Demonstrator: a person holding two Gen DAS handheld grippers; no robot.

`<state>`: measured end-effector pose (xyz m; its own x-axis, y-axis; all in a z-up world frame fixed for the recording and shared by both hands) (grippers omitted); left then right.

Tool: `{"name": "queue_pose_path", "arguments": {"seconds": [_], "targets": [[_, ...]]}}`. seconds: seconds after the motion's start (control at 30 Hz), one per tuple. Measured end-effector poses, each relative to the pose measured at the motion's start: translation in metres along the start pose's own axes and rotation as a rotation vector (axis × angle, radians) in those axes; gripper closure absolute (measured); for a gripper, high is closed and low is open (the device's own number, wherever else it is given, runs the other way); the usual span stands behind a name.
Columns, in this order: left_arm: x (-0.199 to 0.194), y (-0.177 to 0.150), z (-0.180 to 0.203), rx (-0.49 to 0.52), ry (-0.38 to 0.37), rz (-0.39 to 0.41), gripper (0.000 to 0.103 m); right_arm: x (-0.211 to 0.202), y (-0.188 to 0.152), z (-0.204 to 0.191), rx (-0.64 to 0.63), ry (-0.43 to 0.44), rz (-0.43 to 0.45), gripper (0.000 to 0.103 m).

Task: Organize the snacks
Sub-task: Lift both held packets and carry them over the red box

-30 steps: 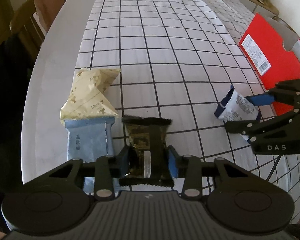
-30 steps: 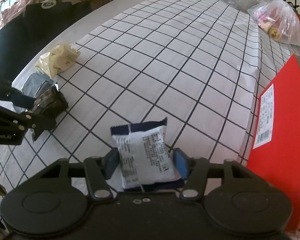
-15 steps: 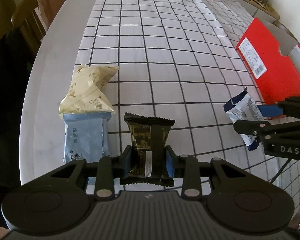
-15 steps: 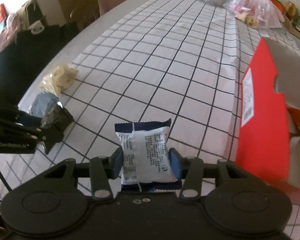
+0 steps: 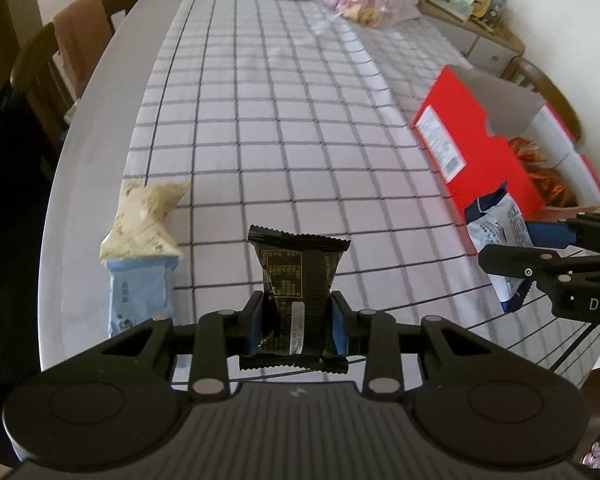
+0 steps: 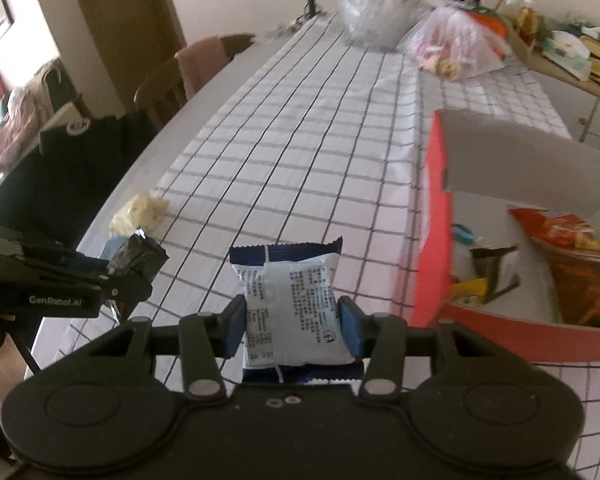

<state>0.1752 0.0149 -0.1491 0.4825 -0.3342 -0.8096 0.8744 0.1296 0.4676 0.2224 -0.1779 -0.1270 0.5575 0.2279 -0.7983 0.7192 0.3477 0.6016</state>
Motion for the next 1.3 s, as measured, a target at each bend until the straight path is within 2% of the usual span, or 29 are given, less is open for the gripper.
{"name": "queue_pose_path", "arguments": {"seconds": [0.3, 0.6, 0.9, 1.3], "targets": [[-0.012, 0.025, 0.052, 0.072, -0.036, 0.06, 0.07, -0.035, 0.01, 0.041, 0.049, -0.04, 0.086, 0.055], [-0.002, 0.05, 0.109, 0.138, -0.056, 0.085, 0.07, -0.053, 0.013, 0.094, 0.092, -0.084, 0.126, 0.055], [0.023, 0.079, 0.164, 0.171, -0.07, 0.093, 0.07, -0.053, 0.015, 0.15, 0.141, -0.126, 0.124, 0.055], [0.074, 0.109, 0.211, 0.143, -0.053, 0.058, 0.07, -0.027, 0.019, 0.227, 0.194, -0.181, 0.078, 0.055]]}}
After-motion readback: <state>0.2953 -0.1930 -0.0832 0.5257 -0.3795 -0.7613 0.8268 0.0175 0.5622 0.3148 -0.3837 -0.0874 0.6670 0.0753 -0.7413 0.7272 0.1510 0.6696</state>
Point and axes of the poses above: each gripper's, at about its wrist camera, not at the fingertips, and x roughly the way its jaws point, z to its right, y to its top, the point moved 5 cm from there along x, roughly the way its jaws point, and after that the axes turned 12 degrees about -y, right-handed, at the moved point
